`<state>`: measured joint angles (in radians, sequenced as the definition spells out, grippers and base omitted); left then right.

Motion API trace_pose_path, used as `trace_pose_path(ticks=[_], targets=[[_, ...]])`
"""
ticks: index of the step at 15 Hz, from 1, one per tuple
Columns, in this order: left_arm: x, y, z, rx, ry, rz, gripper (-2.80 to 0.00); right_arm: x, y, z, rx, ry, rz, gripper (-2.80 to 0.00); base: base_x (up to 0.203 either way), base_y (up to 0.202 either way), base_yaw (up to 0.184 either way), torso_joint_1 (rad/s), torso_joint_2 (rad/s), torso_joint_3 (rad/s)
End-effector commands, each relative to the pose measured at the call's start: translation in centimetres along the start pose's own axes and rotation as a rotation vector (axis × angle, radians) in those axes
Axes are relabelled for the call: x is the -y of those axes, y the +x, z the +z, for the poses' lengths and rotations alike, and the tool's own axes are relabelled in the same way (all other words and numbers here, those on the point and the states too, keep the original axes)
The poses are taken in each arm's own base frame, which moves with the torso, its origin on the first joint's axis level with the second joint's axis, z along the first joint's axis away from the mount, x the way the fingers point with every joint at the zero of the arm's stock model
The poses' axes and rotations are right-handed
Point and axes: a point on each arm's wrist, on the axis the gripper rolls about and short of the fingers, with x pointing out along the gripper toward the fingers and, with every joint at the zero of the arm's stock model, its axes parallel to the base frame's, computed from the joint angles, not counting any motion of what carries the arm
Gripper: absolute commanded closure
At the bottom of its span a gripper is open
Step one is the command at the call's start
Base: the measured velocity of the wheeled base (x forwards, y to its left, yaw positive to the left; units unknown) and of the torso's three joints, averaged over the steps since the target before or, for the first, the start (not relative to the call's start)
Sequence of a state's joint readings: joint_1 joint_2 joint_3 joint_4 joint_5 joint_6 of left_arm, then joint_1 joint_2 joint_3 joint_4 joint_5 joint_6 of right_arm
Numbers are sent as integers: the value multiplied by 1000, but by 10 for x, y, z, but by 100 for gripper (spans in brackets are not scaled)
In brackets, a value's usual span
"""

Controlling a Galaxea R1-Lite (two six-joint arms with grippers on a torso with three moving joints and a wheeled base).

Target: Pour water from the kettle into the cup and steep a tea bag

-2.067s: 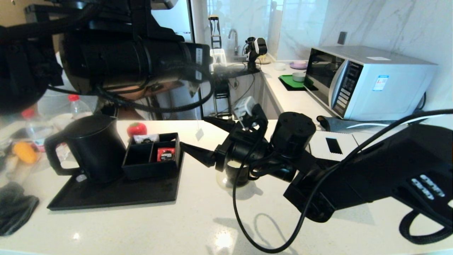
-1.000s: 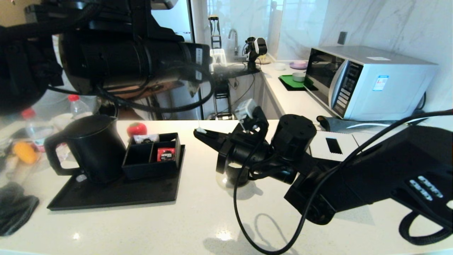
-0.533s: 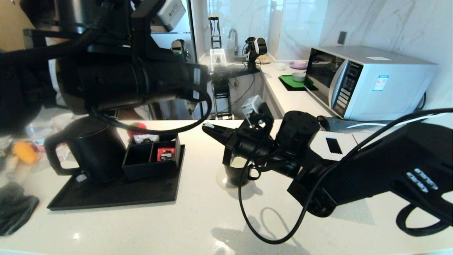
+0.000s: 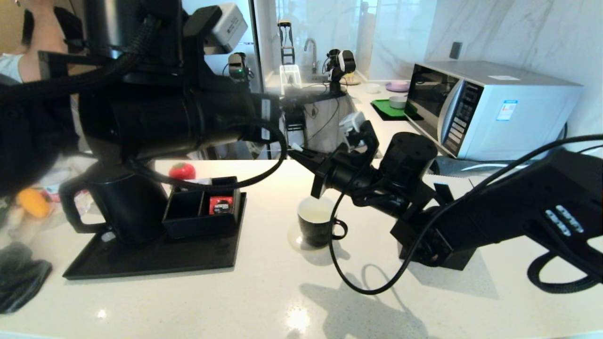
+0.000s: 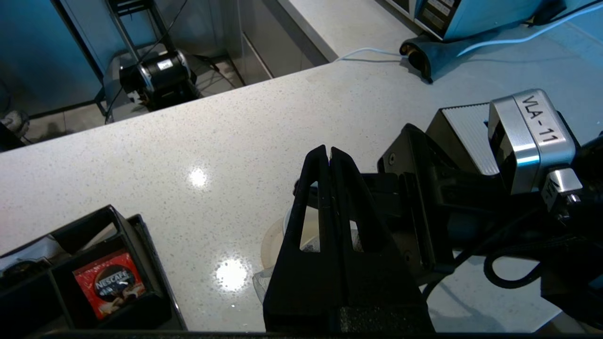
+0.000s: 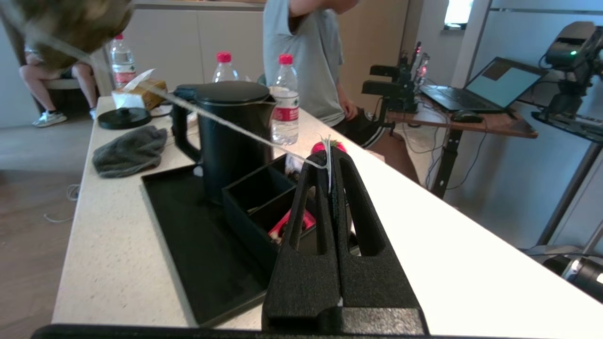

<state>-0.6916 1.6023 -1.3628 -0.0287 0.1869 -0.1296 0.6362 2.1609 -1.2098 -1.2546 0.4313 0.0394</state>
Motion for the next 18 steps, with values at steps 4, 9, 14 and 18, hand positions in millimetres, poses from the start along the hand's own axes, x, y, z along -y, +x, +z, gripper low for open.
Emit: trace_pose_path(ticks=[4,9,14,18], targets=[[2,13,-6,-23,-44,7,0,12,3,18,53,-32,-17,0,0,0,0,0,0,0],[5,39,-7,100,-78,33,0,13,3,36,86,-46,-22,0,0,0,0,0,0,0],[4,45,-11,88,-79,42,0,15,8,48,107,-57,-23,0,0,0,0,0,0,0],[4,46,-12,86,-78,42,0,15,8,51,110,-58,-23,0,0,0,0,0,0,0]])
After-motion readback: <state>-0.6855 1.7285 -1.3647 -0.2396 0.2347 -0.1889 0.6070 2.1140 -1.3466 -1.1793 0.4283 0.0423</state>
